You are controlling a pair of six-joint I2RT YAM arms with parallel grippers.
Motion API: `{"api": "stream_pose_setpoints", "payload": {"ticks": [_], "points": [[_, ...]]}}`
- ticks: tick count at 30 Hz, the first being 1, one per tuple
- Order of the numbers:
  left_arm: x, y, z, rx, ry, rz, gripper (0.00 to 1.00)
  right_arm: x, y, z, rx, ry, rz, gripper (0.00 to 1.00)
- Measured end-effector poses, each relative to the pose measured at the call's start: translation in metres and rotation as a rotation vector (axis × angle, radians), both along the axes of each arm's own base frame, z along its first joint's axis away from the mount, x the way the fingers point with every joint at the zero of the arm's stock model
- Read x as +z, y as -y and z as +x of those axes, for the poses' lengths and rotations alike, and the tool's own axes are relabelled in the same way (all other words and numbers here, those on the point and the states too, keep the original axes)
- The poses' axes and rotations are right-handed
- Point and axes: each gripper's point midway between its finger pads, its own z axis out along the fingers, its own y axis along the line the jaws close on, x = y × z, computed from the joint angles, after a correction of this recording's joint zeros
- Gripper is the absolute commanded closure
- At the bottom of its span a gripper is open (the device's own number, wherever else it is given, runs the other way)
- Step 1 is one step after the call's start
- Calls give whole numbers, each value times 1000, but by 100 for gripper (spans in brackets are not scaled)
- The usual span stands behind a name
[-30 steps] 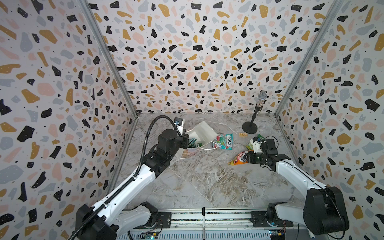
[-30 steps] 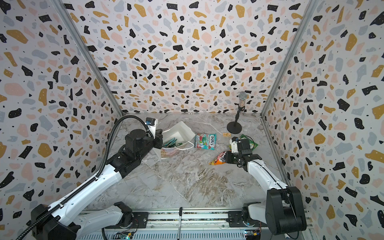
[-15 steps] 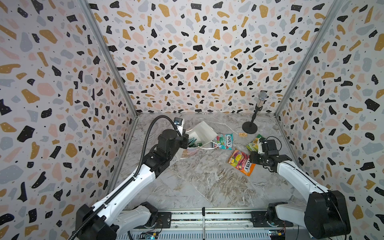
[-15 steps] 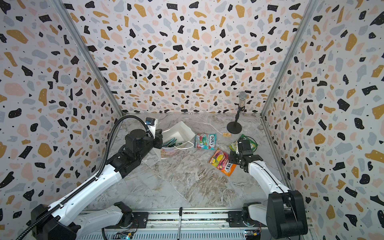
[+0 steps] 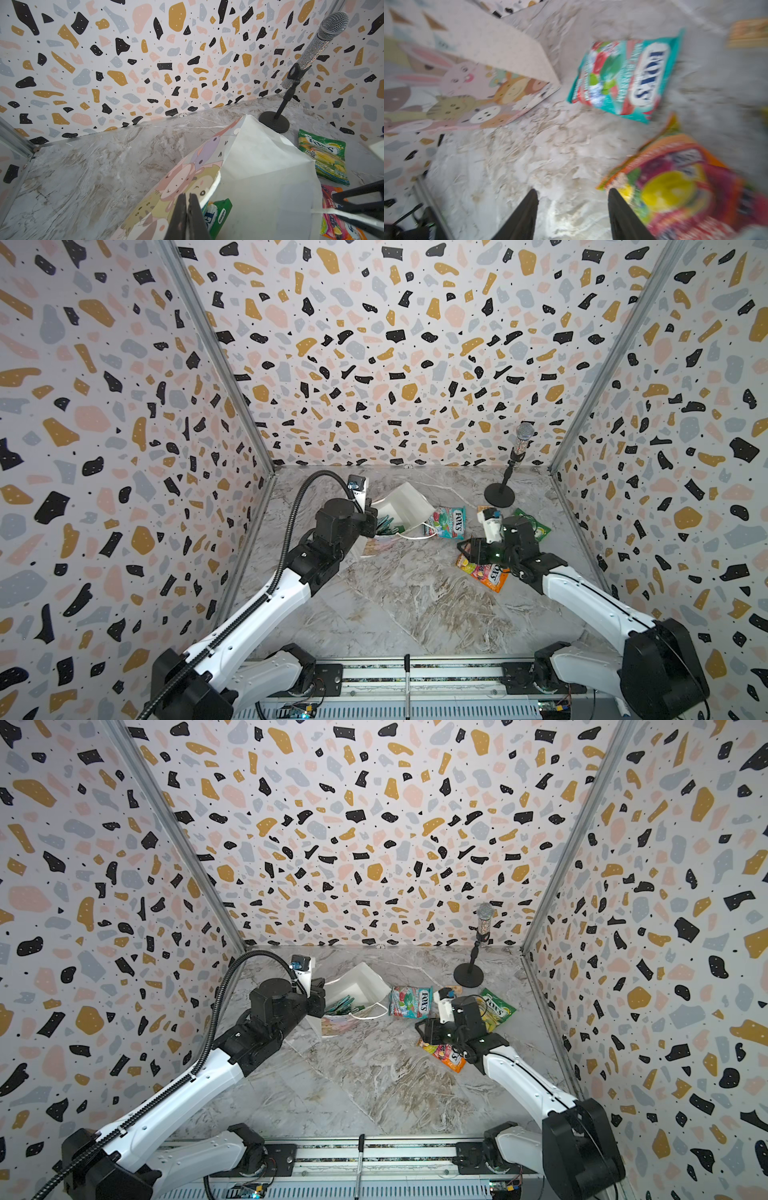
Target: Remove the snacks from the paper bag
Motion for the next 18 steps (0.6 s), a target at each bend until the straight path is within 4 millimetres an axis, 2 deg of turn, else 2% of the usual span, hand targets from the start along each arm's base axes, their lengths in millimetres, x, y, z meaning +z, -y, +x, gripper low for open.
{"api": "stream_pose_setpoints", "payload": {"ticks": [4, 10, 14, 18], "points": [[6, 4, 8, 3, -3, -5, 100, -21, -46, -4, 72, -43, 70, 48], [41, 15, 31, 1, 54, 13, 100, -54, -97, 8, 92, -89, 133, 51], [52, 17, 43, 0, 79, 48, 100, -59, -125, 22, 90, -71, 178, 52], [53, 16, 58, -6, 80, 77, 100, -49, -153, 46, 82, -11, 228, 53]]}}
